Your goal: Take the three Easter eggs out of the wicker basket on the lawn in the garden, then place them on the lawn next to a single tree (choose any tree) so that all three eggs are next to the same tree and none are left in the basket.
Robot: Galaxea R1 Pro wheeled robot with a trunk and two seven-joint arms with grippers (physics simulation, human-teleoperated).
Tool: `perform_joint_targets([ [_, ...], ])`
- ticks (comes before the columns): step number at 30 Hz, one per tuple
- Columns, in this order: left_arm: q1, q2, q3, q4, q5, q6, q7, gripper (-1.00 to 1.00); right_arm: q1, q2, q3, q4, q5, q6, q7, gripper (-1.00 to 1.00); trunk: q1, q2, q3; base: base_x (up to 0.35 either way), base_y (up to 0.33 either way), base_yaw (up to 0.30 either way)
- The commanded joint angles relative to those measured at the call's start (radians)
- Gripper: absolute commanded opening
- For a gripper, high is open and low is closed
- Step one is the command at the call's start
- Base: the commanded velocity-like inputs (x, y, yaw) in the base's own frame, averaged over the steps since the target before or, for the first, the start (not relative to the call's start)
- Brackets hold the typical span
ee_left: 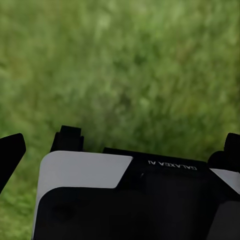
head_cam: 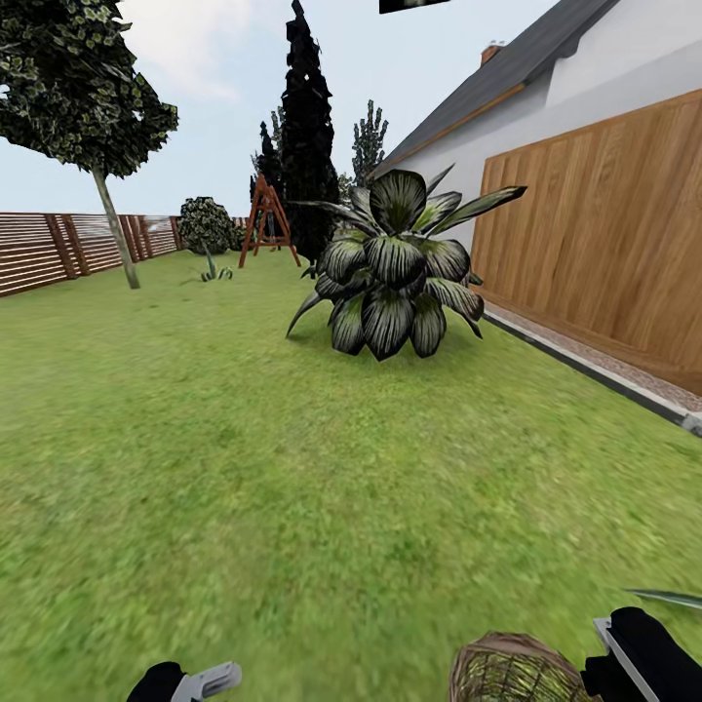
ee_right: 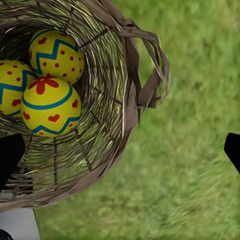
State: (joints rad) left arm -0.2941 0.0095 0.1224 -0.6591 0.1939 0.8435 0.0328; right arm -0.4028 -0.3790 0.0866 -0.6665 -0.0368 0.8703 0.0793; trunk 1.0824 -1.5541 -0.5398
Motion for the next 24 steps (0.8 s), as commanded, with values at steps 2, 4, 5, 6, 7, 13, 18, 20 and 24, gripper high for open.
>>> perform_joint_targets([
  [2, 0.000, 0.000, 0.002, -0.001, 0.007, 0.005, 0.003, 1.00, -0.001, -0.001, 0.004, -0.002, -0.003, 0.004, 0.000, 1.00, 0.008, -0.015, -0.007, 0.000, 0.000, 0.000],
  [4, 0.000, -0.001, 0.002, -0.001, 0.007, 0.005, 0.003, 1.00, -0.001, -0.002, 0.003, -0.002, -0.003, 0.004, 0.000, 1.00, 0.015, -0.029, -0.014, 0.000, 0.000, 0.000],
  [5, 0.000, -0.002, 0.002, -0.001, 0.007, 0.005, 0.003, 1.00, -0.001, -0.003, 0.001, -0.002, -0.004, 0.004, 0.000, 1.00, 0.019, -0.036, -0.017, 0.000, 0.000, 0.000],
  [6, 0.000, -0.003, 0.002, -0.001, 0.007, 0.005, 0.003, 1.00, -0.001, -0.004, 0.000, -0.002, -0.005, 0.004, 0.000, 1.00, 0.023, -0.043, -0.020, 0.000, 0.000, 0.000],
  [7, 0.000, -0.004, 0.002, -0.001, 0.007, 0.005, 0.002, 1.00, -0.001, -0.006, -0.001, -0.002, -0.009, 0.003, 0.001, 1.00, 0.027, -0.050, -0.023, 0.000, 0.000, 0.000],
  [13, 0.000, -0.006, 0.002, -0.001, 0.007, 0.005, 0.002, 1.00, -0.001, -0.008, -0.002, -0.005, -0.010, 0.003, 0.001, 1.00, 0.050, -0.092, -0.042, 0.000, 0.000, 0.000],
  [18, 0.000, -0.006, 0.002, -0.001, 0.007, 0.005, 0.002, 1.00, -0.001, -0.011, -0.002, -0.008, -0.009, 0.003, 0.002, 1.00, 0.069, -0.127, -0.058, 0.000, 0.000, 0.000],
  [20, 0.000, -0.006, 0.002, -0.001, 0.007, 0.005, 0.002, 1.00, -0.001, -0.015, -0.004, -0.008, -0.010, 0.004, 0.002, 1.00, 0.077, -0.141, -0.064, 0.000, 0.000, 0.000],
  [24, 0.000, -0.006, 0.002, -0.001, 0.007, 0.005, 0.002, 1.00, -0.001, -0.017, -0.007, -0.008, -0.009, 0.004, 0.002, 1.00, 0.092, -0.169, -0.076, 0.000, 0.000, 0.000],
])
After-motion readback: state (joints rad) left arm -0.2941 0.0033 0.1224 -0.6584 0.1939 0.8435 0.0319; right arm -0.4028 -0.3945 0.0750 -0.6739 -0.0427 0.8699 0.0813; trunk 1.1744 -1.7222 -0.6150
